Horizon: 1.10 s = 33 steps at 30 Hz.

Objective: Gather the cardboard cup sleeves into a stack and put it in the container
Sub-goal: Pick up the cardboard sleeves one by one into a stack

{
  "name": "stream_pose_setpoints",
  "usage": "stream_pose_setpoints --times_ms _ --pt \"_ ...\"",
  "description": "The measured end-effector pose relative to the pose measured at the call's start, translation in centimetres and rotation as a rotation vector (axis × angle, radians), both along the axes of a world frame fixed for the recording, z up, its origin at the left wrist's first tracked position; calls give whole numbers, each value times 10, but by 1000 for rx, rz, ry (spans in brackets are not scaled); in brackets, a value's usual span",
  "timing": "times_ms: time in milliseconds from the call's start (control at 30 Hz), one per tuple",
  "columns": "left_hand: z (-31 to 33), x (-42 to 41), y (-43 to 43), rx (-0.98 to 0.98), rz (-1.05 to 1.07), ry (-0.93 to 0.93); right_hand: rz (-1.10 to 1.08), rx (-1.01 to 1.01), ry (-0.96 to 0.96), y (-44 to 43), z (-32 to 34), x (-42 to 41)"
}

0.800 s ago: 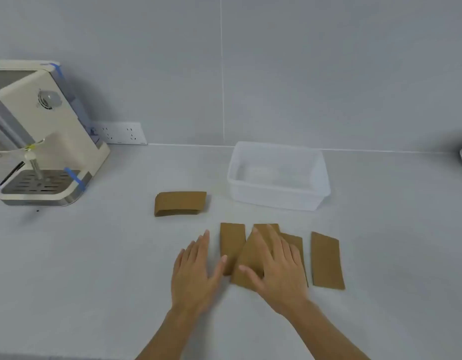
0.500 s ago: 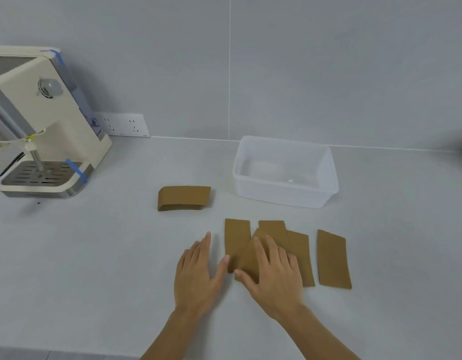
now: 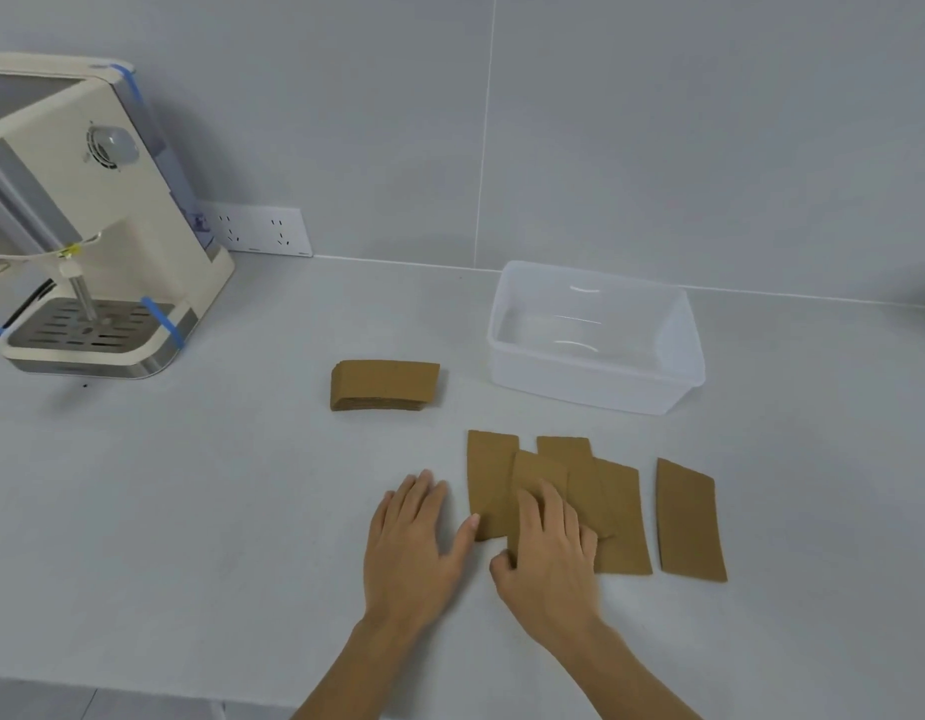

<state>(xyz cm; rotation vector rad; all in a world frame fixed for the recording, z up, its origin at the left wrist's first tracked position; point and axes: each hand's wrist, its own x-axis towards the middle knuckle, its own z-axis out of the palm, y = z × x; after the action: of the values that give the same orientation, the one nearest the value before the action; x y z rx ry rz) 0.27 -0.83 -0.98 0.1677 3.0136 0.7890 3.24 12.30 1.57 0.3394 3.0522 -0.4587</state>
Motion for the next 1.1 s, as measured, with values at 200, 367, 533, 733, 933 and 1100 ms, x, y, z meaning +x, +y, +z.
stream_pose_setpoints --times_ms 200,367,533,733,933,1100 --pt "6 -2 -1 135 14 -26 -63 -279 22 0 3 -1" --pt "17 -1 -2 396 64 -34 -118 -561 106 -3 13 -6" --pt "40 -3 7 847 132 -272 -67 -791 146 -18 19 -5" --pt "49 -12 -1 1375 340 -814 56 -814 146 -38 21 -2" --pt "49 -13 -16 1547 365 -876 167 -706 151 -52 17 -1" --pt "50 -13 -23 1634 389 -908 270 -604 139 -55 14 -5"
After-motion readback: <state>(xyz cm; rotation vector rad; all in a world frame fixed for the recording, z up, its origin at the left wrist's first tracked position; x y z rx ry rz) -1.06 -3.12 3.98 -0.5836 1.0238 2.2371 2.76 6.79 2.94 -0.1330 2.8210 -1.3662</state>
